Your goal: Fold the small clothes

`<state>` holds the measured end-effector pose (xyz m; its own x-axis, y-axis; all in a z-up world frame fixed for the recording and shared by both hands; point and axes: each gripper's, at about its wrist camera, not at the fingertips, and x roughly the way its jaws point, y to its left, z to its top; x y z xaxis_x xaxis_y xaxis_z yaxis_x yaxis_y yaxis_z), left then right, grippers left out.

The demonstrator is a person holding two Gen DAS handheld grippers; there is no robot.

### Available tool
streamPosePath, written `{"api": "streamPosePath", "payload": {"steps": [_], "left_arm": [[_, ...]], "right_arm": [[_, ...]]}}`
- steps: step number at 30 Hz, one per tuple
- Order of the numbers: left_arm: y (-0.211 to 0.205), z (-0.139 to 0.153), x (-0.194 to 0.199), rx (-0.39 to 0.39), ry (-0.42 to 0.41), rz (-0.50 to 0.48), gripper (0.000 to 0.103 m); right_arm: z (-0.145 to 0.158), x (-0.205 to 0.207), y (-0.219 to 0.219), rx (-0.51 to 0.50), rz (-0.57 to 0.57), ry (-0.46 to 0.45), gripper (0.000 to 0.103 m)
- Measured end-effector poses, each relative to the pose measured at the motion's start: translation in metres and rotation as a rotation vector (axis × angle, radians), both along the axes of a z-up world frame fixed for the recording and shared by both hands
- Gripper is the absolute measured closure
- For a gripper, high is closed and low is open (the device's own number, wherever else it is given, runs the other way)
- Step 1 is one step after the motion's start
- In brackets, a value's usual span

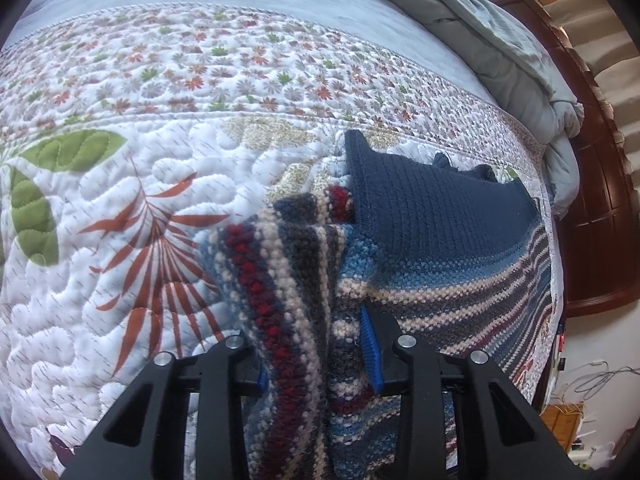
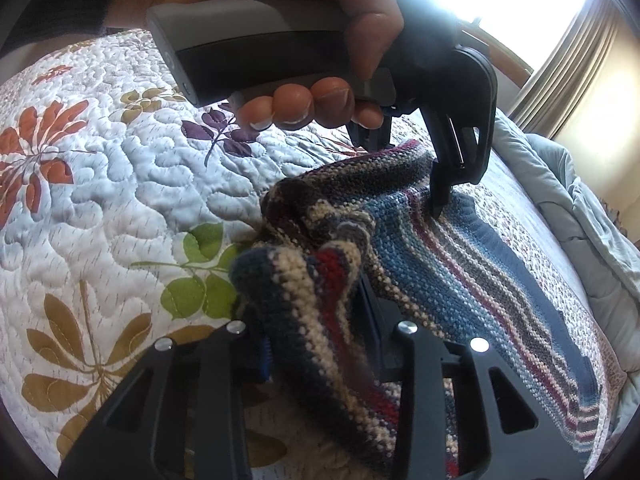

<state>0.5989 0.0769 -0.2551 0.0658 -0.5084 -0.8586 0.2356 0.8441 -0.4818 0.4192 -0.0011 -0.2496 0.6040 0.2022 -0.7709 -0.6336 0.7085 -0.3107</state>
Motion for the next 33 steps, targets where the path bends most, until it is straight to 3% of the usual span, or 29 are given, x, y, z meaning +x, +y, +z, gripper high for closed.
{"api": "streamPosePath", "payload": {"steps": [11,33], "left_arm": [[-0.005,0.012,0.001,0.014,-0.014,0.001,0.074],[-0.059,0.104,-0.011,0.104,-0.084,0.002,0.075]], "right_arm": [[0.011,0.001,-0.005,0.045,-0.010,-0.004,0.088],[0.087,-0.015,-0.059,0.144,-0.062,-0.071,0.091]]}}
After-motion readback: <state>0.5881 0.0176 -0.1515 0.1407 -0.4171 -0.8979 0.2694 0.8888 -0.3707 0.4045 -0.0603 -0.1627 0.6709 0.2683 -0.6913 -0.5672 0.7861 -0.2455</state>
